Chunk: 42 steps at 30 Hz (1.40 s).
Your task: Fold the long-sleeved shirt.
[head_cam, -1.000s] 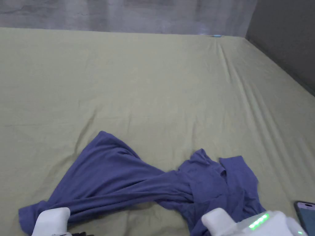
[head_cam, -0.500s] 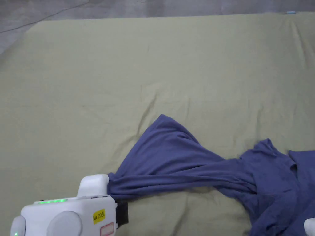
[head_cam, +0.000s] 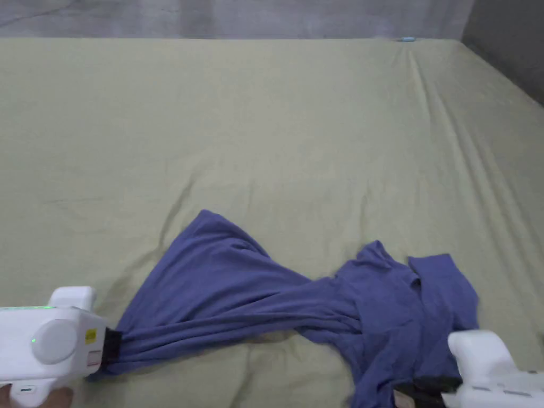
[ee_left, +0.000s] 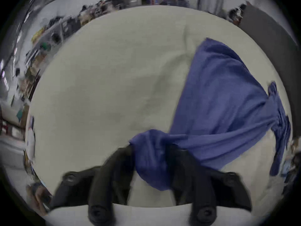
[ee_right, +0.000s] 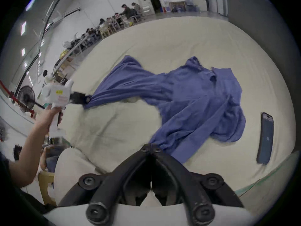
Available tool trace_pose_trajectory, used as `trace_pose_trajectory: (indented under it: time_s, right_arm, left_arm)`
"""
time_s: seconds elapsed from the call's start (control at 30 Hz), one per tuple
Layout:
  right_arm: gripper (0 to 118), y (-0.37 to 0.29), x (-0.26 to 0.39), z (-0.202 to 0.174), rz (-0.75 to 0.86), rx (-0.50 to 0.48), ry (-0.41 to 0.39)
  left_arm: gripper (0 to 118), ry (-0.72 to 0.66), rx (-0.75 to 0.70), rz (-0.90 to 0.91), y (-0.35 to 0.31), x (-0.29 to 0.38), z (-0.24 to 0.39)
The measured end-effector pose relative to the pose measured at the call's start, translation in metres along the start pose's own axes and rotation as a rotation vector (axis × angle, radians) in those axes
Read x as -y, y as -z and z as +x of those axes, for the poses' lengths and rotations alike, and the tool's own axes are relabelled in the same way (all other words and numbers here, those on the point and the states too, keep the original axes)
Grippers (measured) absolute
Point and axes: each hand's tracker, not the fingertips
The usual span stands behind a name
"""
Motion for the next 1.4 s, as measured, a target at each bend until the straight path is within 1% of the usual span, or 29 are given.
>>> trace_pose_trajectory:
  time_s: [0.03, 0.07, 0.1, 0.13, 0.2, 0.23, 0.27, 0.3, 0.33, 0.37, 0.43, 0.47, 0.5, 0.53, 0.6, 0.63, 0.67, 0.7, 0.73, 0.77, 0.8, 0.83, 0.9, 1.0, 1.2, 1.27, 1.33, 1.37, 1.4]
  right_arm:
    - [0, 0.002, -0.015, 0.009, 0.011, 0.021, 0.018]
    - [0, 0.005, -0.029, 0.017, 0.019, 0.041, 0.018]
    - [0, 0.009, -0.048, 0.025, 0.025, 0.065, -0.007]
    - [0, 0.01, -0.071, 0.032, 0.034, 0.1, -0.042]
    - [0, 0.02, -0.115, 0.05, 0.052, 0.15, -0.041]
    - [16, 0.027, -0.135, 0.059, 0.052, 0.142, -0.04]
    - [72, 0.034, -0.16, 0.066, 0.049, 0.142, -0.04]
    - [109, 0.049, -0.182, 0.074, 0.032, 0.159, -0.026]
    - [118, 0.065, -0.197, 0.08, -0.01, 0.167, 0.003]
    - [118, 0.082, -0.212, 0.086, -0.052, 0.168, 0.008]
    - [118, 0.107, -0.231, 0.086, -0.05, 0.149, 0.069]
    - [118, 0.124, -0.236, 0.086, -0.089, 0.141, 0.1]
    - [118, 0.14, -0.24, 0.085, -0.14, 0.123, 0.118]
    - [116, 0.15, -0.239, 0.079, -0.163, 0.129, 0.12]
    - [114, 0.175, -0.233, 0.072, -0.23, 0.198, 0.135]
    - [99, 0.18, -0.229, 0.07, -0.252, 0.202, 0.114]
    - [53, 0.191, -0.228, 0.069, -0.267, 0.217, 0.082]
    - [31, 0.186, -0.226, 0.063, -0.233, 0.365, 0.024]
    - [15, 0.173, -0.227, 0.064, -0.184, 0.299, 0.005]
    - [2, 0.158, -0.229, 0.064, -0.161, 0.182, 0.01]
    - [2, 0.137, -0.228, 0.061, -0.136, 0.177, 0.021]
    - [2, 0.116, -0.228, 0.057, -0.108, 0.21, -0.023]
    - [2, 0.06, -0.23, 0.042, -0.018, 0.235, -0.191]
    - [2, -0.035, -0.238, 0.028, 0.118, 0.242, -0.262]
    - [2, -0.213, -0.27, -0.007, 0.402, 0.309, -0.321]
    - [2, -0.252, -0.284, -0.02, 0.465, 0.334, -0.343]
    - [2, -0.286, -0.302, -0.033, 0.538, 0.388, -0.366]
    - [2, -0.302, -0.313, -0.042, 0.568, 0.422, -0.397]
    - [2, -0.317, -0.324, -0.05, 0.604, 0.456, -0.398]
  left_arm:
    - [0, 0.048, -0.064, -0.082, -0.005, 0.004, 0.001]
    - [0, 0.073, -0.094, -0.113, -0.007, 0.005, 0.004]
    - [0, 0.115, -0.141, -0.128, -0.009, 0.004, 0.008]
    - [0, 0.134, -0.134, -0.126, -0.014, 0.002, 0.01]
    - [0, 0.05, -0.049, -0.075, -0.041, 0.005, 0.021]
    - [0, 0.014, -0.031, -0.05, -0.052, 0.003, 0.022]
    - [0, -0.003, -0.029, -0.026, -0.064, 0.001, 0.024]
    - [0, -0.013, -0.022, -0.003, -0.07, -0.007, 0.017]
    - [0, -0.019, -0.018, 0.01, -0.078, -0.01, 0.018]
    - [0, -0.026, -0.009, 0.027, -0.087, -0.013, 0.02]
    - [0, -0.027, 0.005, 0.049, -0.094, -0.017, 0.026]
    - [0, 0.06, -0.136, 0.066, -0.101, -0.023, 0.023]
    - [0, 0.063, -0.138, 0.069, -0.103, -0.025, 0.025]
    - [0, 0.066, -0.137, 0.071, -0.104, -0.027, 0.026]
    - [0, 0.066, -0.132, 0.072, -0.101, -0.027, 0.029]
    - [0, 0.064, -0.133, 0.068, -0.099, -0.028, 0.029]
    - [0, 0.059, -0.135, 0.064, -0.098, -0.029, 0.027]
    - [0, 0.05, -0.135, 0.06, -0.096, -0.027, 0.027]
    - [0, 0.038, -0.13, 0.059, -0.097, -0.028, 0.025]
    - [0, 0.025, -0.123, 0.062, -0.098, -0.03, 0.023]
    - [0, 0.008, -0.119, 0.068, -0.101, -0.032, 0.021]
    - [0, 0.0, -0.112, 0.075, -0.103, -0.033, 0.018]
    - [0, -0.014, -0.091, 0.105, -0.115, -0.045, 0.017]
    - [0, -0.01, -0.042, 0.16, -0.142, -0.071, 0.024]
    - [0, 0.052, 0.004, 0.356, -0.225, -0.153, 0.056]
    - [0, 0.076, 0.045, 0.43, -0.259, -0.179, 0.073]
    - [0, 0.114, 0.045, 0.498, -0.291, -0.211, 0.089]
    - [0, 0.129, 0.039, 0.536, -0.307, -0.227, 0.098]
    - [0, 0.146, 0.034, 0.561, -0.323, -0.245, 0.106]
